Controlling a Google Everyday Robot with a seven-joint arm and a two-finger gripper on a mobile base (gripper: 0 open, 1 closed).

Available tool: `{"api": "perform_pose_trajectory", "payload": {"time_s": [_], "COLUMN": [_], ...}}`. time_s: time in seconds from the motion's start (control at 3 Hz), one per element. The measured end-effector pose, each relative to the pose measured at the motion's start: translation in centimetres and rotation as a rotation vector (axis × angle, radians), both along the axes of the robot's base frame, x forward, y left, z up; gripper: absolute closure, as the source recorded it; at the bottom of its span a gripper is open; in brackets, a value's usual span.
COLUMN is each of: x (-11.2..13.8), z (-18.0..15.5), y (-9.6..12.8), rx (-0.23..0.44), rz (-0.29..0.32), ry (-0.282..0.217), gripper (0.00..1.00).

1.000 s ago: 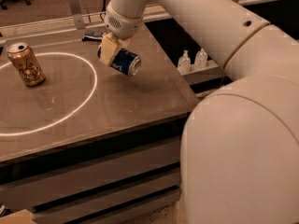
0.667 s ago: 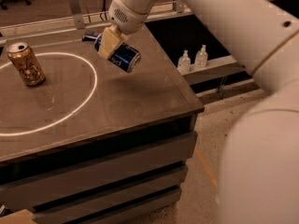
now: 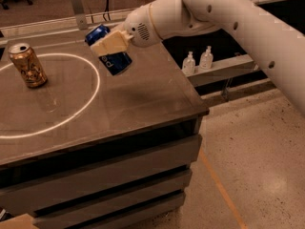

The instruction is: Place pepsi can upright

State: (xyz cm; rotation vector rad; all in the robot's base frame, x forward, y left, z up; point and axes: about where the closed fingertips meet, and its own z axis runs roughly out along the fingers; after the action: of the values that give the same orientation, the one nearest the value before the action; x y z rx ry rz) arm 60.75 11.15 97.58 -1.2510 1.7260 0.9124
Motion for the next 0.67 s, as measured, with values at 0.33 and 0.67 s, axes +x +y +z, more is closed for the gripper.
{"api": "perform_pose_trajectory", "payload": {"time_s": [0.33, 0.67], "x": [0.8, 0.0], "z": [2.1, 3.1], "y": [-1.5, -1.0], "rx": [0.203, 0.233], "rz": [-0.010, 0.034], "ry": [-0.090, -0.179], "gripper": [1.00, 1.00]}}
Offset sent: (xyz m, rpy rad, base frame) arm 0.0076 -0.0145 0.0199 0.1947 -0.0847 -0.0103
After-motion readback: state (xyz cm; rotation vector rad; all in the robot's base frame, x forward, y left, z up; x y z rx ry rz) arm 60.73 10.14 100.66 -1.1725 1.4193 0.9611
